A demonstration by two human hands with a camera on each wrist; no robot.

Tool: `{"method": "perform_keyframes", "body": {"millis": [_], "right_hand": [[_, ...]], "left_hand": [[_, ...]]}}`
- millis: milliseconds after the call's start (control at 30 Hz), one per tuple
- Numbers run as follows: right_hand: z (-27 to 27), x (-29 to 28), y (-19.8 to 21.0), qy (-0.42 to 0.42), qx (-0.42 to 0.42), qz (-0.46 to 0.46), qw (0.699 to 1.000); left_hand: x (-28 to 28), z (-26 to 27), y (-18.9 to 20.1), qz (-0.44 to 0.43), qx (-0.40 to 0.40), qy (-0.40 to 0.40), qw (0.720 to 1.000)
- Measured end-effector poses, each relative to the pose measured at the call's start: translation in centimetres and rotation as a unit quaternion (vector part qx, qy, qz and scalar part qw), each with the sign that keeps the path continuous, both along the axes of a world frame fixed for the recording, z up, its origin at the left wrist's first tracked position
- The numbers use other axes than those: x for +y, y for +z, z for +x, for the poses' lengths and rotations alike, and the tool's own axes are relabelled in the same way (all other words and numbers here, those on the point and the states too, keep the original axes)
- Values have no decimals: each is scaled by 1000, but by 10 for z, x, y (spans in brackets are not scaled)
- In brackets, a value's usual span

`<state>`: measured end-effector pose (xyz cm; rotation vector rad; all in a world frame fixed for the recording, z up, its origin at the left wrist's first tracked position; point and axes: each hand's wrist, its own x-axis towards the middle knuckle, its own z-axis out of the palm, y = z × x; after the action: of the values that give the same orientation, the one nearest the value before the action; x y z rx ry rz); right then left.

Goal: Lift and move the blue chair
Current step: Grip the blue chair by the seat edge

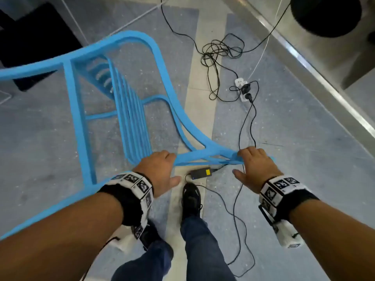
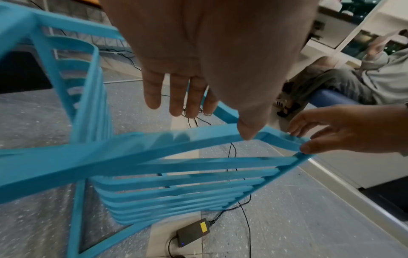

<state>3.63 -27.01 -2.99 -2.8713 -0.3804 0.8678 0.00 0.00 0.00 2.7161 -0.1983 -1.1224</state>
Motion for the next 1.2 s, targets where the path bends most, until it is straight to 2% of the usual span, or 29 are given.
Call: {"method": "perform_keyframes", "body": {"millis": [100,300,467,633,800,933,1200], "right_hand": [[9,-3,-23,-8,-29,8,1000],[31,3,-50,9,39,-16,999],[47,9,-62,62,77,-94,991],[54,14,-58,43,101,-122,986],[43,23,-44,49,92,-129,986],[41,38,-12,76,67,-120,988],[36,104,103,142,-19,-124,982]], "left_hand": [[-17,14,-32,28,14,-1,1000],[-38,35,-73,19,32,44,998],[-52,50,-93,29,41,68,996],[-57,60,-98,35,46,86,995],[-50,50,-87,24,25,65,997],[-29,44,-62,8,7,76,997],[31,22,27,-27,-68,152,986]]}}
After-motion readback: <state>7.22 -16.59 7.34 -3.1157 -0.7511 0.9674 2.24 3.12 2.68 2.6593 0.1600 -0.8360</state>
